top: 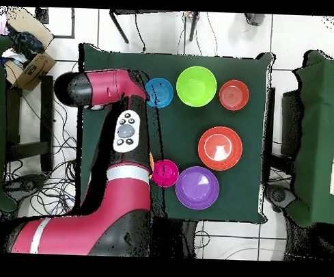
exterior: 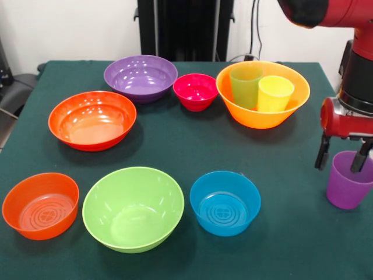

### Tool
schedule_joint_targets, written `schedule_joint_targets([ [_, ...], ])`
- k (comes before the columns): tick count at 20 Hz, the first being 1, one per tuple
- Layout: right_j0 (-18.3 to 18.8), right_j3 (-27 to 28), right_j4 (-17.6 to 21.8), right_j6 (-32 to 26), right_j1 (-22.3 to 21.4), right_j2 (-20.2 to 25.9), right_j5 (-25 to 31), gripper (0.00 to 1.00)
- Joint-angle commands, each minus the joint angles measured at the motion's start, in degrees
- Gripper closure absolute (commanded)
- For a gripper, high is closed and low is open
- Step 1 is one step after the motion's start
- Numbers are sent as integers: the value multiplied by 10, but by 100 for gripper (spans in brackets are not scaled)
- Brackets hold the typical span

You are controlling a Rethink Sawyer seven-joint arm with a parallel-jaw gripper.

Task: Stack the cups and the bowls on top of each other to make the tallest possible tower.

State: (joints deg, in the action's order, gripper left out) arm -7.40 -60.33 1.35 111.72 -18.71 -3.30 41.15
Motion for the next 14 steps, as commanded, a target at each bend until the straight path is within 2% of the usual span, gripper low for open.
schedule_joint_targets([
  [1, -29, 30, 42, 21, 30, -4, 59, 0],
  [4, -29, 30, 32, 8, 32, 1, 76, 0],
  [9, -20, 14, 7, -10, 30, 34, 102, 0],
  [14, -33, 18, 15, 3, 36, 24, 102, 0],
])
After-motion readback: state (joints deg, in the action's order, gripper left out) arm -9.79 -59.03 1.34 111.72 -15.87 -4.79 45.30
